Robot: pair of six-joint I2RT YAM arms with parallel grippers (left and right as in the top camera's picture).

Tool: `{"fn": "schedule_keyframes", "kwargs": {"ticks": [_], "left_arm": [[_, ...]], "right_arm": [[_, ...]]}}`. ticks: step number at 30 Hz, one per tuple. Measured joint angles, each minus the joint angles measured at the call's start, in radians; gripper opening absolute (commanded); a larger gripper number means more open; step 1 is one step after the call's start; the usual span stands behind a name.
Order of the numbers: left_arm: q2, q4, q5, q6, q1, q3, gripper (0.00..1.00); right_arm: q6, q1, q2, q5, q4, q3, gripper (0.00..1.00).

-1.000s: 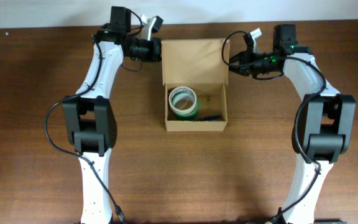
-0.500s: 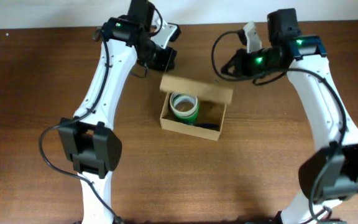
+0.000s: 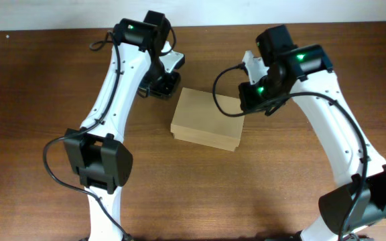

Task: Pack container
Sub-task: 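Fold the lid down over the box with both grippers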

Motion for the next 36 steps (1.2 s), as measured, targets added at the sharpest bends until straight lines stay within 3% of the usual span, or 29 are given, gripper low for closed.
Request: {"fn": "schedule_keyframes", "kwargs": {"ticks": [9, 19, 26, 30, 36], "left_arm": [[-0.004, 0.006, 0.001, 0.0, -0.077, -0.027, 0.02], [-0.01, 0.113, 0.035, 0.0, -0.077, -0.269, 0.02], [-0.03, 0.138, 0.069, 0.0, -0.077, -0.306, 0.02], [-0.031, 0.113, 0.062, 0.0, -0.073, -0.185, 0.03], [-0.071, 0.069, -0.061, -0.015, -0.008, 0.24, 0.16]], "right_arm": [[0.0, 0.014, -0.002, 0.026, 0.144, -0.282, 0.04], [-0.002, 0.014, -0.002, 0.022, 0.202, -0.307, 0.04], [-0.001, 0.013, -0.002, 0.022, 0.243, -0.333, 0.04], [-0.001, -0.016, 0.0, 0.022, 0.154, -0.206, 0.04], [0.0, -0.103, -0.002, 0.04, 0.005, 0.178, 0.04]]}}
